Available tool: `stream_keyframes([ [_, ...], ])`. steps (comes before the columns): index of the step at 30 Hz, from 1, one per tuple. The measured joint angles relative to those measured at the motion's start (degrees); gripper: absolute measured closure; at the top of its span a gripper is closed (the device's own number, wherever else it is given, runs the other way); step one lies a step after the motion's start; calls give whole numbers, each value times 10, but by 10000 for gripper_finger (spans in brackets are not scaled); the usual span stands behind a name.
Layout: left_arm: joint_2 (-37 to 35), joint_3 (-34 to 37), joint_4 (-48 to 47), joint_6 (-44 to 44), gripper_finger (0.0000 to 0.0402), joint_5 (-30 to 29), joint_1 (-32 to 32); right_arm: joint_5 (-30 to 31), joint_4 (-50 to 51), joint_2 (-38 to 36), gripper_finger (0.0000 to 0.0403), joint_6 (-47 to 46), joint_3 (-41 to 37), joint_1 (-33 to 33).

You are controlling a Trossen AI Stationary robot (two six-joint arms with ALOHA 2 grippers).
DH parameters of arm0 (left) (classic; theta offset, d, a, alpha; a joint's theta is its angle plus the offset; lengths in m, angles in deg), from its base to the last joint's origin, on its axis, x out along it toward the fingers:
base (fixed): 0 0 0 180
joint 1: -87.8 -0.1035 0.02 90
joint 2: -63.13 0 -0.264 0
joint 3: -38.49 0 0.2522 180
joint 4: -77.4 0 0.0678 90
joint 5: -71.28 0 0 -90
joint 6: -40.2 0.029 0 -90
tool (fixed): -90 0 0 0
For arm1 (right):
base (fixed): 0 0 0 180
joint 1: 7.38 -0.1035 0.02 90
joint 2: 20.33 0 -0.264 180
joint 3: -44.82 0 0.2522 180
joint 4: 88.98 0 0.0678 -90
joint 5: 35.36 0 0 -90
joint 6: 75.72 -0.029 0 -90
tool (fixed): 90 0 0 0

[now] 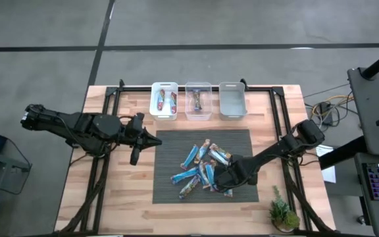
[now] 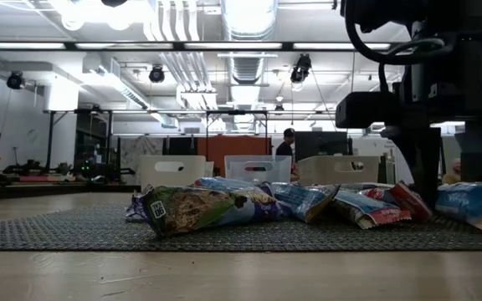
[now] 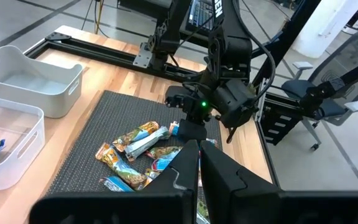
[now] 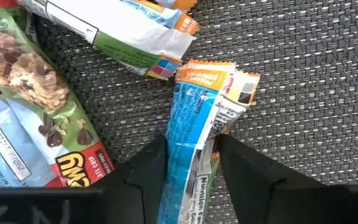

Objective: Pick and place Granola Bars by type
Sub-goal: Put the yellow granola bar into the gray bin

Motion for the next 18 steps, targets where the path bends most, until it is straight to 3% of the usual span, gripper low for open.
stream_keyframes([
  [9, 0, 0, 0, 0, 401, 0, 0, -9, -2, -6, 267, 22, 6, -1],
  [18, 0, 0, 0, 0, 401, 0, 0, -16, 0, -2, 217, 11, 5, -1],
])
